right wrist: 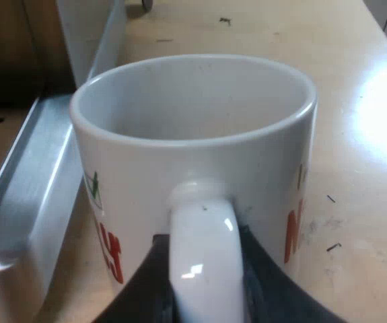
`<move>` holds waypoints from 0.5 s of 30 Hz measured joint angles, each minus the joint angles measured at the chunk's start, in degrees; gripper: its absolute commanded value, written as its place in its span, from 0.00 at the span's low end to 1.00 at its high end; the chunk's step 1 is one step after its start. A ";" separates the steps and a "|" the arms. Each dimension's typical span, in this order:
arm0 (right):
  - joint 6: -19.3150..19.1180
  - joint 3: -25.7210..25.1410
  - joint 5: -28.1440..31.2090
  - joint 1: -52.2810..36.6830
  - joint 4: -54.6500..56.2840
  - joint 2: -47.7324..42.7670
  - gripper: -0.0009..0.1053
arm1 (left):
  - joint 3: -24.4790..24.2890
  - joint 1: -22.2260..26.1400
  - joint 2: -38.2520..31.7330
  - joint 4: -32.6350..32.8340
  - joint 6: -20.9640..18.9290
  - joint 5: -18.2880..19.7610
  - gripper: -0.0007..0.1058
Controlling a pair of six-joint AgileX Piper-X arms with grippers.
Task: Remove mug from coffee machine
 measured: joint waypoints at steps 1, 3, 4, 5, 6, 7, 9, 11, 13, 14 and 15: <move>0.00 0.00 0.28 0.00 -1.39 1.12 0.01 | 0.00 0.00 0.00 0.00 0.00 0.00 0.82; 0.00 0.00 0.48 0.00 -4.35 3.94 0.01 | 0.00 0.00 0.00 0.00 0.00 0.00 0.82; 0.00 0.00 0.48 0.00 -5.13 4.40 0.01 | 0.00 0.00 0.00 0.00 0.00 0.00 0.82; 0.00 0.00 0.48 0.00 -6.34 5.73 0.01 | 0.00 0.00 0.00 0.00 0.00 0.00 0.82; 0.00 0.00 0.48 0.00 -7.32 6.93 0.01 | 0.00 0.00 0.00 0.00 0.00 0.00 0.82; 0.00 0.00 0.48 0.00 -7.71 7.49 0.01 | 0.00 0.00 0.00 0.00 0.00 0.00 0.82; 0.00 0.00 0.48 0.00 -8.93 9.38 0.01 | 0.00 0.00 0.00 0.00 0.00 0.00 0.82; 0.00 0.00 0.48 0.00 -9.67 10.48 0.01 | 0.00 0.00 0.00 0.00 0.00 0.00 0.82; 0.00 0.00 0.48 0.00 -10.42 11.22 0.01 | 0.00 0.00 0.00 0.00 0.00 0.00 0.82; 0.00 0.00 0.48 0.00 -10.77 11.63 0.01 | 0.00 0.00 0.00 0.00 0.00 0.00 0.82; 0.00 0.00 0.48 0.00 -11.12 11.90 0.01 | 0.00 0.00 0.00 0.00 0.00 0.00 0.82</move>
